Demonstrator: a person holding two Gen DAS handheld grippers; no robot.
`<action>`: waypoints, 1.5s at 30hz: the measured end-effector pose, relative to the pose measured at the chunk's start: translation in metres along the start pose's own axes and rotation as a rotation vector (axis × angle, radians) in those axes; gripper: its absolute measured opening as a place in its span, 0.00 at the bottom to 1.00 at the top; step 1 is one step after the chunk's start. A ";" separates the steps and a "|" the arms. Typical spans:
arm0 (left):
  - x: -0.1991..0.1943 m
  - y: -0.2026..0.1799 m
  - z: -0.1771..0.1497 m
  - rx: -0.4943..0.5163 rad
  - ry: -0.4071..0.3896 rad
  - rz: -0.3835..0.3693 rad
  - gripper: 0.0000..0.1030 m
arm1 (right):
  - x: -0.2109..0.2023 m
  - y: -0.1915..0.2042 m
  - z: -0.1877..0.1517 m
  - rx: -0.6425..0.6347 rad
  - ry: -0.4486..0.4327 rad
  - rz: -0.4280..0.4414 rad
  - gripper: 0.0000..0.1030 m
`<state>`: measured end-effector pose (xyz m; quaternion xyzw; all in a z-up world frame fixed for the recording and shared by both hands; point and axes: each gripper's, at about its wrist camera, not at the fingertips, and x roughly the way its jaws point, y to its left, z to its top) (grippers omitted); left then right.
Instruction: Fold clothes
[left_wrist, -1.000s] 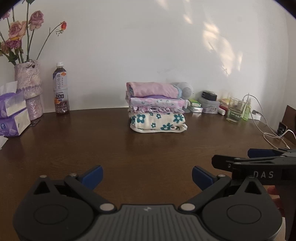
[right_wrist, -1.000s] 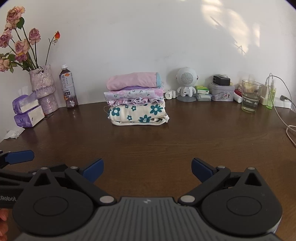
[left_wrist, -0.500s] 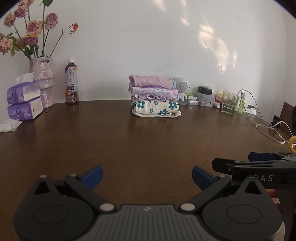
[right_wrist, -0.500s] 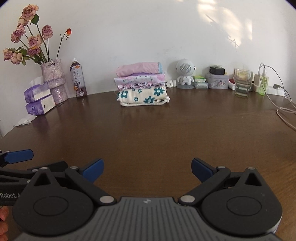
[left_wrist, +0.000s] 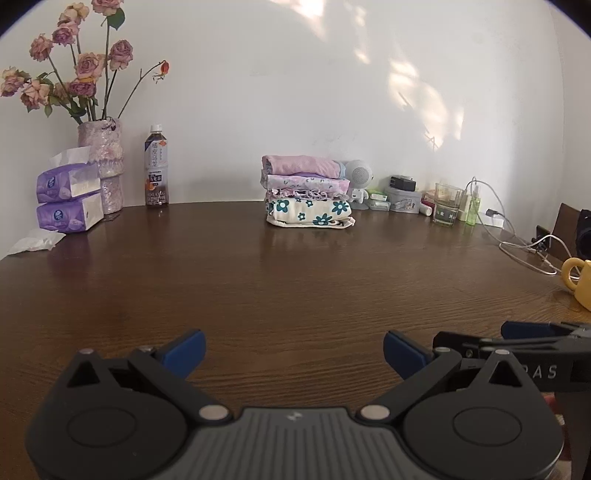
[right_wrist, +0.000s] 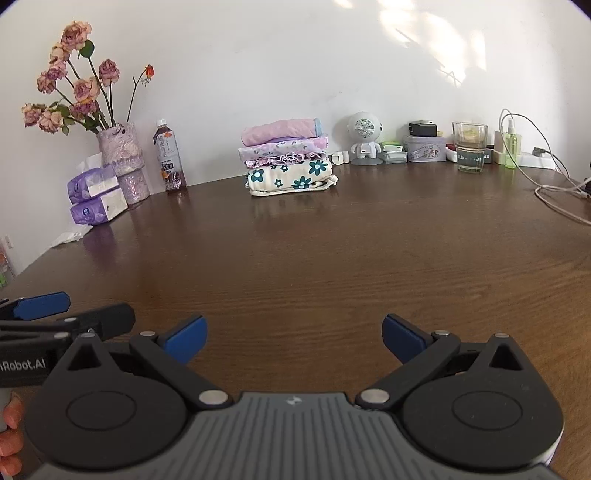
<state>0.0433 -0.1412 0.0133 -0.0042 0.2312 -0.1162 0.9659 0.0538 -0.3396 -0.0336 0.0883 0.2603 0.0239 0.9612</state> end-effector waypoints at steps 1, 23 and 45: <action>-0.001 0.001 -0.001 -0.004 0.001 -0.010 1.00 | -0.002 0.000 -0.003 0.009 -0.001 0.005 1.00; -0.011 0.002 -0.030 0.026 0.038 0.025 1.00 | -0.013 0.008 -0.022 -0.007 -0.008 -0.030 1.00; -0.008 0.010 -0.031 -0.030 0.063 0.004 1.00 | -0.012 0.013 -0.025 -0.020 -0.001 -0.061 1.00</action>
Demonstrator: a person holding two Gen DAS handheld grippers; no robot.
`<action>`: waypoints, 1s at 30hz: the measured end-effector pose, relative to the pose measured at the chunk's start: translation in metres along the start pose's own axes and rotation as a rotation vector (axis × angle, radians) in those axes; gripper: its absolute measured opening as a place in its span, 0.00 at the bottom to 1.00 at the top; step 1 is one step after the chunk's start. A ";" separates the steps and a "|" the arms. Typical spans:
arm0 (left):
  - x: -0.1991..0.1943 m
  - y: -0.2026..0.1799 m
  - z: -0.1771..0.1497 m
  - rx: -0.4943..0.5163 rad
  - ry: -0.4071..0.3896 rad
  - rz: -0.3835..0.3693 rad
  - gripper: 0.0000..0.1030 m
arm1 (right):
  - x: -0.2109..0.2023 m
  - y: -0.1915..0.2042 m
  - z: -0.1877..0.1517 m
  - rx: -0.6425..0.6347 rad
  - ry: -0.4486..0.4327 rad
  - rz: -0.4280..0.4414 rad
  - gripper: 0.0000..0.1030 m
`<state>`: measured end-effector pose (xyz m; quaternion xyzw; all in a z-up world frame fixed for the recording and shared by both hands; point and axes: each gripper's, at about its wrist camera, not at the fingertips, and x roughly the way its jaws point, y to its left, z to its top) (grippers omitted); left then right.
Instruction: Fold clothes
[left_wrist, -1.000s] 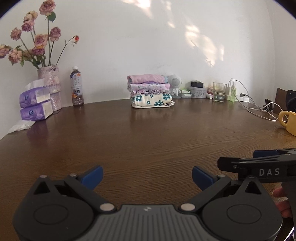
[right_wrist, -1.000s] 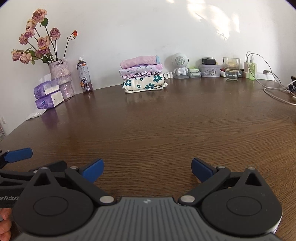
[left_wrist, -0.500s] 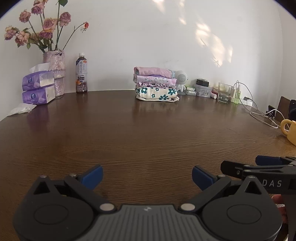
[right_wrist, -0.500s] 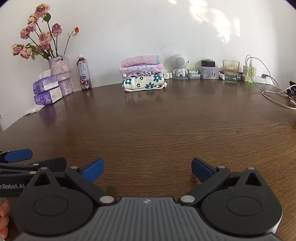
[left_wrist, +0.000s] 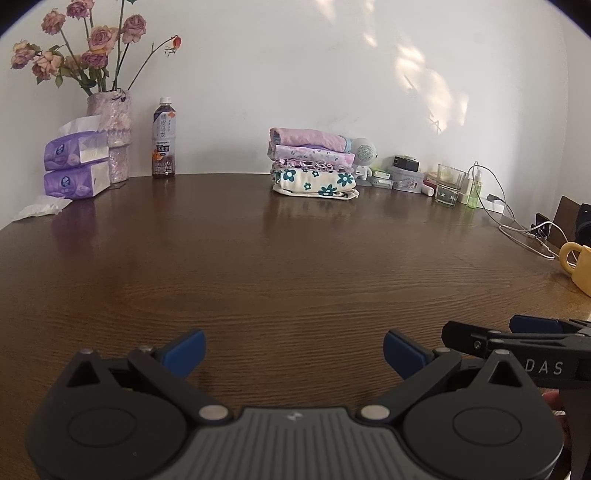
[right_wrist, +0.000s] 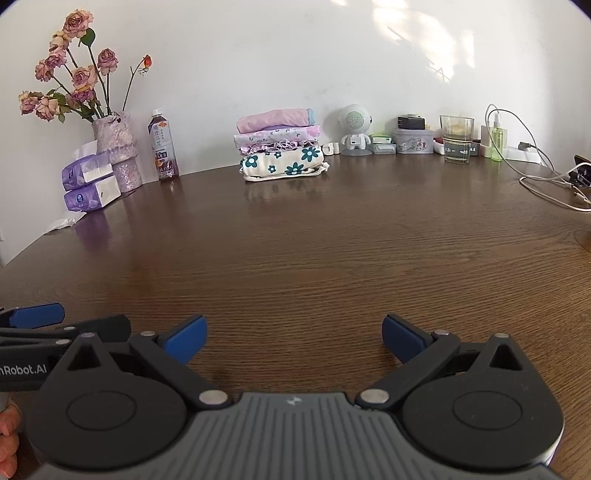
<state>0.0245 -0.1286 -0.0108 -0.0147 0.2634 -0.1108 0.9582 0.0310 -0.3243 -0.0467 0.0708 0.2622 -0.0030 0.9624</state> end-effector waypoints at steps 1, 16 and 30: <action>0.000 0.000 0.000 -0.002 0.000 -0.001 1.00 | 0.000 0.000 0.000 0.001 -0.001 -0.001 1.00; 0.002 -0.003 0.001 0.021 0.010 0.006 1.00 | 0.001 0.000 -0.001 0.005 -0.010 -0.008 1.00; 0.001 -0.005 -0.001 0.028 0.010 0.011 1.00 | 0.002 0.000 -0.001 0.005 -0.010 -0.015 1.00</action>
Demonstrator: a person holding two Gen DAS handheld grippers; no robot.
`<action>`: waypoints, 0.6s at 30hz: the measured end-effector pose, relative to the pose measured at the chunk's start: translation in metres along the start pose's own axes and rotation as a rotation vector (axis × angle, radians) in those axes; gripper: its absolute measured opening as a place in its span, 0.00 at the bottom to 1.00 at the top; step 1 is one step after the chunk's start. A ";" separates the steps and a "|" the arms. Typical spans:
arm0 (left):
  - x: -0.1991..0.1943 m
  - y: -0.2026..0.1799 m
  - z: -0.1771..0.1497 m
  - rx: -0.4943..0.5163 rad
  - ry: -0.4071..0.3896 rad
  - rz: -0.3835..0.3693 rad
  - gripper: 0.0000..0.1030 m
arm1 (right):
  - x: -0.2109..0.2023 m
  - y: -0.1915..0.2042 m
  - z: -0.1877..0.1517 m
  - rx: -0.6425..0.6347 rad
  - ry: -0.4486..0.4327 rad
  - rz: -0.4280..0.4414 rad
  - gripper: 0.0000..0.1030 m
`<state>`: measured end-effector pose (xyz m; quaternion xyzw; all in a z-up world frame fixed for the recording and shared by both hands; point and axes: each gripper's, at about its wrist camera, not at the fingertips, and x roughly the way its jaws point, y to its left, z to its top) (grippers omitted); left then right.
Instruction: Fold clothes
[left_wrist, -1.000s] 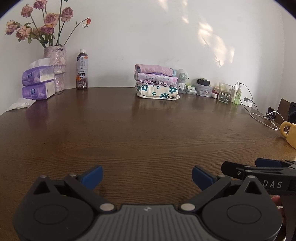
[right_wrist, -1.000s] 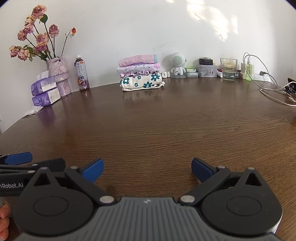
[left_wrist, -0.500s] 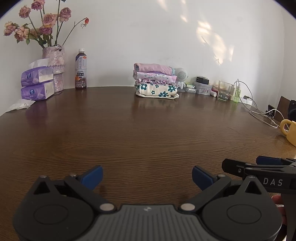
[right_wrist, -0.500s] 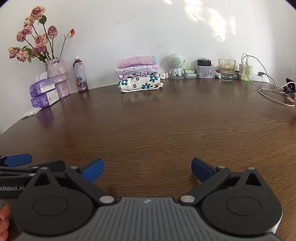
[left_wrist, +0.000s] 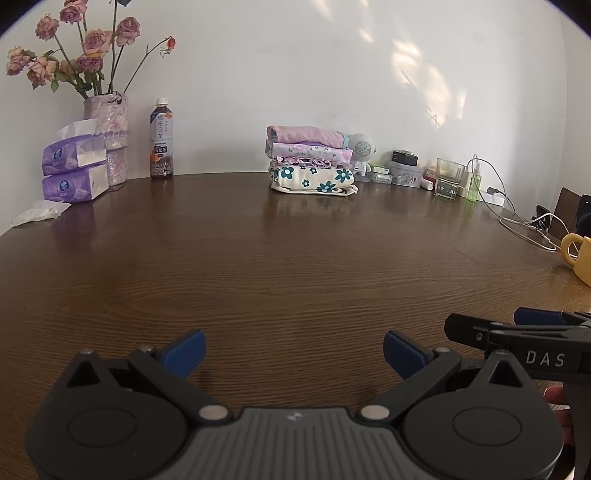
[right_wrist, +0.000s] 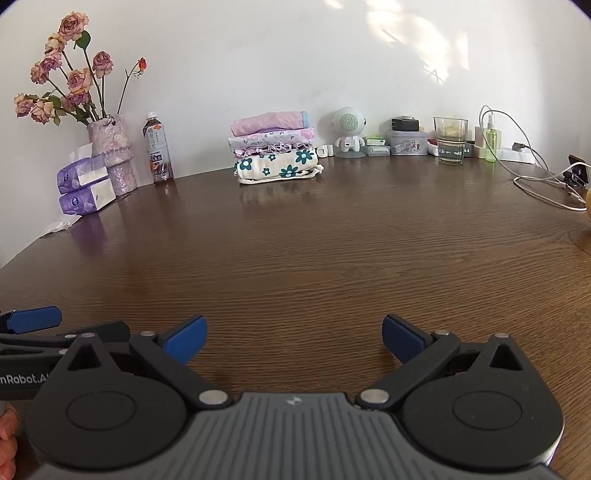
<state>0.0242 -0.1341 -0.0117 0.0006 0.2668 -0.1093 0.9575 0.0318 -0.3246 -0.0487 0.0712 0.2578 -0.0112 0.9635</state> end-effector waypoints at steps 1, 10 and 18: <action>0.000 0.000 0.000 0.000 0.000 0.000 1.00 | 0.000 0.000 0.000 0.000 0.000 0.000 1.00; 0.000 -0.001 0.000 0.007 0.004 0.003 1.00 | 0.000 -0.001 -0.001 0.001 0.001 0.000 1.00; 0.000 -0.001 0.001 0.012 0.007 0.003 1.00 | 0.000 -0.002 -0.001 0.001 0.002 0.000 1.00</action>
